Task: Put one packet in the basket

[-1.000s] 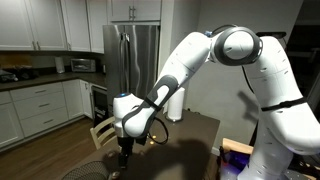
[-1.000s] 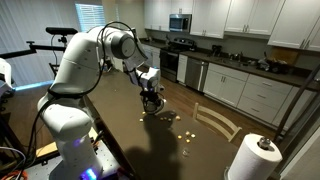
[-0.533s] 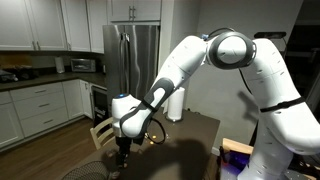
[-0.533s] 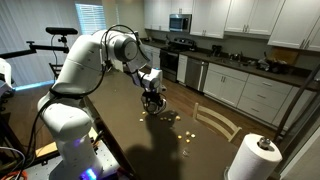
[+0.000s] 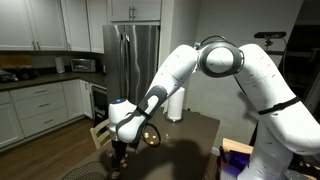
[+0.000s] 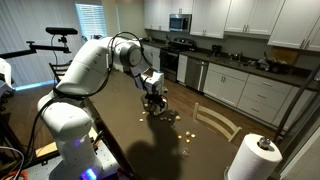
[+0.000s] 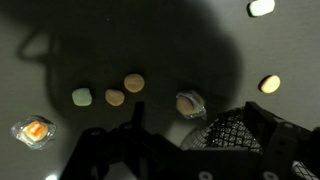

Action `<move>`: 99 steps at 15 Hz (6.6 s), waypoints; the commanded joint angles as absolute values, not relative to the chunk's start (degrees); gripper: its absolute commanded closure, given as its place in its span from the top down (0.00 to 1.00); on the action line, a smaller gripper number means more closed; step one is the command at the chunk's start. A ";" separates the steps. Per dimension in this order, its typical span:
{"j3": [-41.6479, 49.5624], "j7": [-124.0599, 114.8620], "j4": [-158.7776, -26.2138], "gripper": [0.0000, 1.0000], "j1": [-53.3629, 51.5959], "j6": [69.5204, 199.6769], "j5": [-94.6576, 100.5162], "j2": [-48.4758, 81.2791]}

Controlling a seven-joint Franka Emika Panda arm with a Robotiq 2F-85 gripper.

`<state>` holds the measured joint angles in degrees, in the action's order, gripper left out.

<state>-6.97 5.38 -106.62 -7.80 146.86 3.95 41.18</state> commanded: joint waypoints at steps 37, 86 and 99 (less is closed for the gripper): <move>-11.47 14.16 -93.61 0.11 -4.82 144.09 2.28 55.00; -10.64 14.87 -76.05 0.09 -23.26 134.09 16.22 52.16; -10.50 18.57 -56.20 0.92 -26.96 127.10 15.40 65.76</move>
<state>-10.97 17.08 -60.22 -26.44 129.08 15.83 64.05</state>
